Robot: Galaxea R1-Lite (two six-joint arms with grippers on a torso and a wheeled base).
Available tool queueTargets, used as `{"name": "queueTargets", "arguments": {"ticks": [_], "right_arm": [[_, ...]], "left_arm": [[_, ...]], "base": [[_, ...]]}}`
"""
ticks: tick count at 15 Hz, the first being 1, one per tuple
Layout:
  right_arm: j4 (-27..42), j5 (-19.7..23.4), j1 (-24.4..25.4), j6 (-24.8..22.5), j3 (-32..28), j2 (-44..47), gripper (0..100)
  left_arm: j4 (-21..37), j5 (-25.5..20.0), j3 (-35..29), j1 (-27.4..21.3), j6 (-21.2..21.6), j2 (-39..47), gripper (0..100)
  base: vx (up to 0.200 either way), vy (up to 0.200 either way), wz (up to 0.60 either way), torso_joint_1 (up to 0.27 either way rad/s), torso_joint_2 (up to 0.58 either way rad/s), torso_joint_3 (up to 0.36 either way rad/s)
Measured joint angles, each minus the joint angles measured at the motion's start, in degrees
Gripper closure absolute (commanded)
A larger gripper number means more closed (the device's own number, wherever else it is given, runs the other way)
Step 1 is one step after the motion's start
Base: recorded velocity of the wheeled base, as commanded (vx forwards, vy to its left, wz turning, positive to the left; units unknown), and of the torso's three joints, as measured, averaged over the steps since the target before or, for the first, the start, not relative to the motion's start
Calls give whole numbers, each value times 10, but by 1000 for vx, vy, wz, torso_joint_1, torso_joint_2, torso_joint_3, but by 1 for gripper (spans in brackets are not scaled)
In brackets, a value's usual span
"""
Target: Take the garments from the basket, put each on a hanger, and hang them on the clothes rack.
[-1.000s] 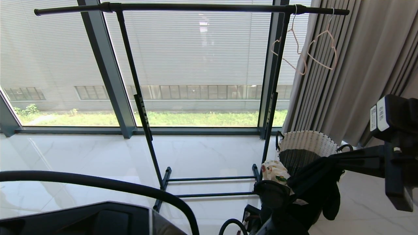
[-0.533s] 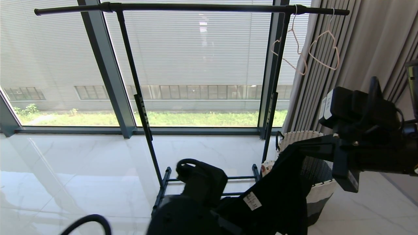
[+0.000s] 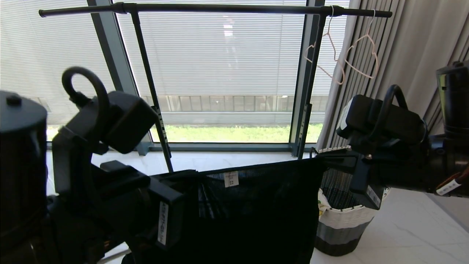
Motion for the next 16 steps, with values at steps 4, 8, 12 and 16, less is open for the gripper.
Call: {"name": "queueTargets", "arguments": {"ticks": [4,8,12,16], "right_arm": [[12,-17,-13,8,-30,-20,100],[90,-17,-38,9,-130,-25,100],[115,-16,-40,9,-116,-59,100],[194,-15,29,9,-59,-138,100]], "left_arm": [[18,-42,-145,37,89,40,100],[83,-68,-259,44,126,82,100],[82,-151,-260,46,139,88,100],[49,-273,-257,82,197,99,100]], "base": [[0,0,0,0,0,0],[0,0,0,0,0,0],[0,0,0,0,0,0],[0,0,0,0,0,0]]}}
